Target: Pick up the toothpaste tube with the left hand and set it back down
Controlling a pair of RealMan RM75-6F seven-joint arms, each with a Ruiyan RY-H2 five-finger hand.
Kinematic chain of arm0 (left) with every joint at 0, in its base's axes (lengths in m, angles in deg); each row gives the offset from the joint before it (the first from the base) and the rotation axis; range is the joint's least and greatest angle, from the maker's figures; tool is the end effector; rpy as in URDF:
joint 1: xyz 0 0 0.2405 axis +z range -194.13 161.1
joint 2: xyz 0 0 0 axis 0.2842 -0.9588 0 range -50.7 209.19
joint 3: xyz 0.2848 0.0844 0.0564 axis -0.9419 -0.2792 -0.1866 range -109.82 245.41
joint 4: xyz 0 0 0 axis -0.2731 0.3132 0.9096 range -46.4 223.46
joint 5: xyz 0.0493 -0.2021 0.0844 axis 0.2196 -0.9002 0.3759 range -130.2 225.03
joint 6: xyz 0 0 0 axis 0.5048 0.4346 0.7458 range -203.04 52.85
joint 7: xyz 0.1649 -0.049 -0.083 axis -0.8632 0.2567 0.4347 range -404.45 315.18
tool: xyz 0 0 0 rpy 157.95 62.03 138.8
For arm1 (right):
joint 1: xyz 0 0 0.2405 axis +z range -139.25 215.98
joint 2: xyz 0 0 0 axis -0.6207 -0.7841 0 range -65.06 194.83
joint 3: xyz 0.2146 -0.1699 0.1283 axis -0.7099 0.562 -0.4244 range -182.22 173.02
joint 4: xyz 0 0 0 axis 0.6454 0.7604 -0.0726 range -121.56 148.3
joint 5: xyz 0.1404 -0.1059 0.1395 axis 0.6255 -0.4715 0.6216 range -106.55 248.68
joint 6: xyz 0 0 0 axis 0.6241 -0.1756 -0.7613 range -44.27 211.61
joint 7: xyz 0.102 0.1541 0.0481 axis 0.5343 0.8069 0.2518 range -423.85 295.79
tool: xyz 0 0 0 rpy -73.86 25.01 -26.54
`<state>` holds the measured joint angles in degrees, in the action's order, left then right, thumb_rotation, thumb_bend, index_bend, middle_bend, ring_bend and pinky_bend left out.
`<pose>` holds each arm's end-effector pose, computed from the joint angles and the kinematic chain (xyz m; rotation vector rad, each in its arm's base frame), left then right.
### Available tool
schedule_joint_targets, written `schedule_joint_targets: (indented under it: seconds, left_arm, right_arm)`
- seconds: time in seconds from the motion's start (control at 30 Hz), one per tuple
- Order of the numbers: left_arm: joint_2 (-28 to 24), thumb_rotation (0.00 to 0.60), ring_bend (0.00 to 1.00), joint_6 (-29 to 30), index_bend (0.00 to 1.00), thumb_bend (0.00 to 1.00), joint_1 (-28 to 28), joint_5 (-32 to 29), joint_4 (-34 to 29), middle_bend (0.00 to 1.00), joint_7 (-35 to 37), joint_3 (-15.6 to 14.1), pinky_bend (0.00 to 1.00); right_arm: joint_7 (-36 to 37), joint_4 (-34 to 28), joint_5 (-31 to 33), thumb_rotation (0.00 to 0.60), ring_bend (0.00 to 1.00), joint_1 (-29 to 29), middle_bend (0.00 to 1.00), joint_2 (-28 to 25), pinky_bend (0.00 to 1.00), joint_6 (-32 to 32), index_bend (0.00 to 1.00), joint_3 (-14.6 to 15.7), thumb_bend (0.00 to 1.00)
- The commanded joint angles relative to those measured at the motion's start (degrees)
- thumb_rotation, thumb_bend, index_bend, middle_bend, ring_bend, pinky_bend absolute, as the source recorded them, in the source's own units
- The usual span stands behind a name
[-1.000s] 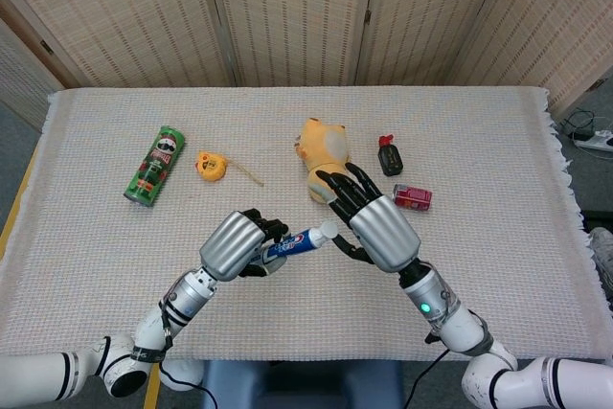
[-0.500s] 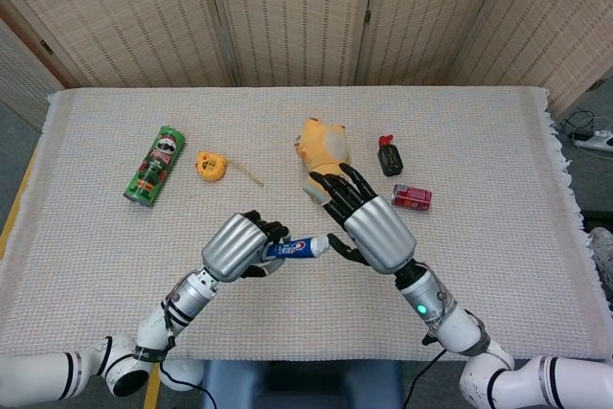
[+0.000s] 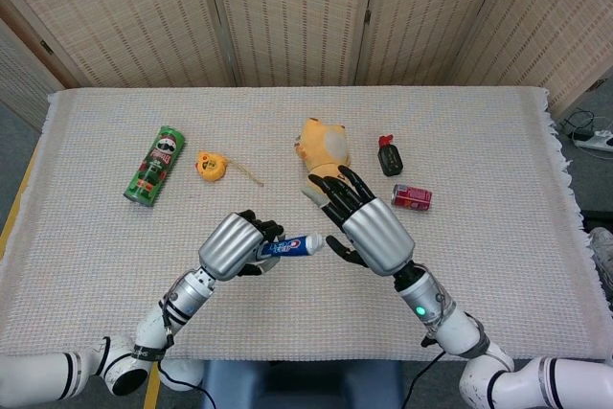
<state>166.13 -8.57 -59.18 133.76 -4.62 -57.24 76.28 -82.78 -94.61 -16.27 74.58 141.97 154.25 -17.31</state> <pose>-0.0816 0.3707 -0.0146 -1.9748 -0.6856 -1.3716 -0.0760 -0.3486 0.0657 1.8291 -0.6356 1.4373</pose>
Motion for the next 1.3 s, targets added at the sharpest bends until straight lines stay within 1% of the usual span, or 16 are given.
schedule_joint_targets:
  seconds: [0.03, 0.17, 0.27, 0.37, 0.47, 0.57, 0.7, 0.83, 0.93, 1.07, 1.17, 1.3]
  left_arm:
    - [-0.2, 0.6, 0.71, -0.9, 0.82, 0.76, 0.7, -0.6, 2.7, 0.8, 0.9, -1.3, 0.55]
    - [1.2, 0.6, 0.69, -2.1, 0.79, 0.76, 0.8, -0.7, 7.9, 0.8, -0.5, -2.6, 0.54]
    - [3.1, 0.6, 0.66, -3.2, 0.75, 0.76, 0.5, -1.1, 11.3, 0.78, -1.8, -3.0, 0.53]
    - [5.4, 0.6, 0.62, -4.4, 0.68, 0.76, -0.1, -2.0, 14.1, 0.74, -4.3, -2.9, 0.5]
    - [7.4, 0.6, 0.57, -6.1, 0.62, 0.74, -0.5, -3.6, 15.7, 0.69, -5.1, -2.5, 0.48]
    - [9.2, 0.6, 0.53, -7.5, 0.56, 0.73, -1.0, -5.3, 17.1, 0.63, -5.9, -2.1, 0.46]
    - [10.8, 0.6, 0.4, -7.9, 0.39, 0.63, -1.1, -6.7, 18.7, 0.46, -7.4, -1.7, 0.4]
    - [11.0, 0.6, 0.34, -8.5, 0.26, 0.58, -0.8, -8.1, 18.6, 0.39, -7.3, -1.4, 0.34]
    - [10.1, 0.6, 0.31, -8.6, 0.23, 0.57, -0.4, -8.8, 18.0, 0.35, -7.8, -1.5, 0.32]
    - [7.2, 0.6, 0.3, -6.5, 0.23, 0.56, 1.5, -10.1, 15.5, 0.35, -7.1, -0.9, 0.31]
    - [2.8, 0.6, 0.3, -3.4, 0.25, 0.56, 4.5, -12.1, 12.6, 0.35, -5.5, -0.2, 0.29]
    - [-3.5, 0.6, 0.3, 0.6, 0.27, 0.56, 9.2, -15.1, 8.0, 0.35, -3.4, 0.5, 0.26]
  right_arm:
    - [1.8, -0.3, -0.4, 0.6, 0.13, -2.6, 0.1, -3.2, 0.04, 1.6, 0.0, 1.9, 0.41]
    - [3.6, 0.0, -1.4, 0.6, 0.13, -6.0, 0.1, -7.3, 0.04, 4.4, 0.0, 3.9, 0.41]
    - [5.2, 0.7, -2.0, 0.6, 0.13, -8.3, 0.1, -9.2, 0.04, 6.8, 0.0, 4.8, 0.41]
    - [7.0, 2.0, -2.2, 0.6, 0.13, -10.2, 0.1, -10.0, 0.04, 8.3, 0.0, 5.8, 0.41]
    - [8.7, 3.3, -1.9, 0.6, 0.13, -11.4, 0.1, -10.2, 0.04, 8.9, 0.0, 6.5, 0.41]
    - [10.6, 4.7, -1.6, 0.6, 0.13, -12.6, 0.1, -10.5, 0.04, 9.8, 0.0, 6.7, 0.41]
    - [12.6, 6.4, -0.6, 0.6, 0.13, -14.1, 0.1, -11.0, 0.04, 10.5, 0.0, 6.7, 0.41]
    - [14.3, 7.6, 0.9, 0.6, 0.13, -14.9, 0.1, -11.4, 0.04, 9.9, 0.0, 6.9, 0.41]
    - [15.3, 8.8, 1.7, 0.6, 0.13, -15.4, 0.1, -11.4, 0.04, 9.4, 0.0, 6.9, 0.41]
    - [18.1, 10.3, 2.4, 0.6, 0.13, -16.0, 0.09, -12.8, 0.04, 7.9, 0.0, 7.6, 0.42]
    - [22.9, 10.6, 2.3, 0.6, 0.09, -16.5, 0.02, -16.0, 0.04, 5.3, 0.0, 9.1, 0.41]
    - [27.7, 12.2, 0.9, 0.6, 0.06, -17.8, 0.0, -18.8, 0.04, 5.2, 0.0, 10.4, 0.42]
